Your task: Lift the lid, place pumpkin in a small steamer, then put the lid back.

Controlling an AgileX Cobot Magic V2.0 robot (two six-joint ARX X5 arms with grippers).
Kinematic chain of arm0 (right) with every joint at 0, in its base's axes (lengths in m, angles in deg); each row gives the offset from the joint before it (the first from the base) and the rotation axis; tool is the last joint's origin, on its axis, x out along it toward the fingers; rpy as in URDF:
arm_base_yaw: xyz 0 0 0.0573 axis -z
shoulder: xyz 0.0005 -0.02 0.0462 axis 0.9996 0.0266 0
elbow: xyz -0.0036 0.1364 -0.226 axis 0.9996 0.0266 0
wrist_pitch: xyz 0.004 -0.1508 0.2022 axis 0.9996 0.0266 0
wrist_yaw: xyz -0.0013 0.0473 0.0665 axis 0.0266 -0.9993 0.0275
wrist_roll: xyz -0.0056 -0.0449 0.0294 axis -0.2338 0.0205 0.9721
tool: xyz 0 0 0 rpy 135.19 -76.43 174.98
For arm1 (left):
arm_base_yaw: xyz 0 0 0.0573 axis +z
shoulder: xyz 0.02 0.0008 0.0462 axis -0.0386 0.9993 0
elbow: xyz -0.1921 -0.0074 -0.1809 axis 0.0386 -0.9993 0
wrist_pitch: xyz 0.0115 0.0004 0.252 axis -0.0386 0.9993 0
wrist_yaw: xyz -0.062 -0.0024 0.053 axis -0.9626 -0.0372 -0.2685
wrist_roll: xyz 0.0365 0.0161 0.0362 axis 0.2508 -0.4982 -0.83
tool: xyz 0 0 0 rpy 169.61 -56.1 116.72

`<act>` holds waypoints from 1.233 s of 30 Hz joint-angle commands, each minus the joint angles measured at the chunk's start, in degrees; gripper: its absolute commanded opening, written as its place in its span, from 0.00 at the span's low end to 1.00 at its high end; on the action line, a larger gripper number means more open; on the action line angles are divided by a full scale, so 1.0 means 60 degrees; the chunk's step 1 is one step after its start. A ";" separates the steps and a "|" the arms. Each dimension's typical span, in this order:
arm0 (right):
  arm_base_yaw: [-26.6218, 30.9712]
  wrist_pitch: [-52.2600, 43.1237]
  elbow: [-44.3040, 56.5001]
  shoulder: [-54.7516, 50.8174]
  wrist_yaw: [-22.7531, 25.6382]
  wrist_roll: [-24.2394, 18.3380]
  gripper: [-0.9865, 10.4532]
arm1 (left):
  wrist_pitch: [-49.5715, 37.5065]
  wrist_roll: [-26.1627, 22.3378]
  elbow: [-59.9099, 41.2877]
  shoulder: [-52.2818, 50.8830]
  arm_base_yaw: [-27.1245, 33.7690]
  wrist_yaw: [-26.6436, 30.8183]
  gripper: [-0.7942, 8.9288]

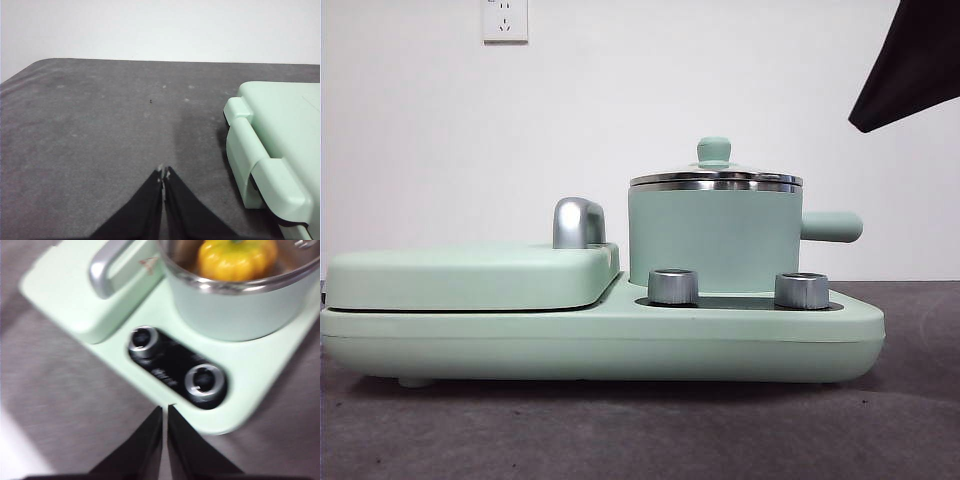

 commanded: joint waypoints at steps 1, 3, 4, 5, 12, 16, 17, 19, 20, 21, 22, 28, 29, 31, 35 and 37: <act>0.0248 -0.0925 0.0332 -0.0674 0.0903 -0.1410 0.10 | -0.0109 0.0051 -0.0193 0.0004 0.0018 0.0011 0.09; 0.0670 -0.2062 0.0984 -0.1322 0.0998 -0.1789 0.10 | -0.0109 0.0051 -0.0193 0.0004 0.0018 0.0011 0.09; 0.1035 -0.2980 0.1563 -0.1840 0.0998 -0.1916 0.10 | -0.0109 0.0051 -0.0193 0.0004 0.0018 0.0011 0.09; 0.1337 -0.3668 0.2044 -0.2233 0.1031 -0.2000 0.10 | -0.0109 0.0051 -0.0193 0.0004 0.0018 0.0011 0.09; 0.3701 -0.6349 0.5085 -0.4561 0.1464 -0.1927 0.10 | -0.0113 0.0051 -0.0193 0.0004 0.0018 0.0011 0.09; 0.4386 -0.6069 0.5876 -0.5584 0.1504 -0.2084 0.10 | -0.0109 0.0051 -0.0193 0.0004 0.0018 0.0011 0.09; 0.4481 -0.5971 0.5985 -0.5814 0.1504 -0.2080 0.10 | -0.0109 0.0047 -0.0193 0.0004 0.0018 0.0011 0.09; 0.4645 -0.5825 0.6247 -0.6339 0.1541 -0.2073 0.10 | -0.0109 0.0051 -0.0193 0.0004 0.0018 0.0011 0.09; 0.4692 -0.5792 0.6364 -0.6579 0.1581 -0.2062 0.10 | -0.0113 0.0047 -0.0193 0.0004 0.0018 0.0011 0.09; 0.4725 -0.5767 0.6481 -0.6798 0.1632 -0.2033 0.10 | -0.0109 0.0051 -0.0193 0.0004 0.0018 0.0011 0.09; 0.4732 -0.5734 0.6648 -0.7074 0.1770 -0.1945 0.10 | -0.0109 0.0051 -0.0193 0.0004 0.0018 0.0007 0.09; 0.4732 -0.4943 0.6980 -0.7683 0.2065 -0.1242 0.10 | -0.0106 0.0051 -0.0193 0.0004 0.0018 0.0011 0.09; 0.4732 -0.4863 0.6980 -0.7683 0.2062 -0.1242 0.10 | -0.0109 0.0047 -0.0193 0.0004 0.0018 0.0011 0.09; 0.4732 -0.4860 0.6980 -0.7683 0.2058 -0.1242 0.10 | -0.0109 0.0047 -0.0193 0.0004 0.0018 0.0011 0.09; 0.4732 -0.4965 0.6980 -0.7683 0.2025 -0.1242 0.10 | -0.0109 0.0051 -0.0193 0.0004 0.0018 0.0011 0.09; 0.4732 -0.4980 0.6980 -0.7683 0.2025 -0.1246 0.10 | -0.0109 0.0051 -0.0193 0.0004 0.0018 0.0011 0.09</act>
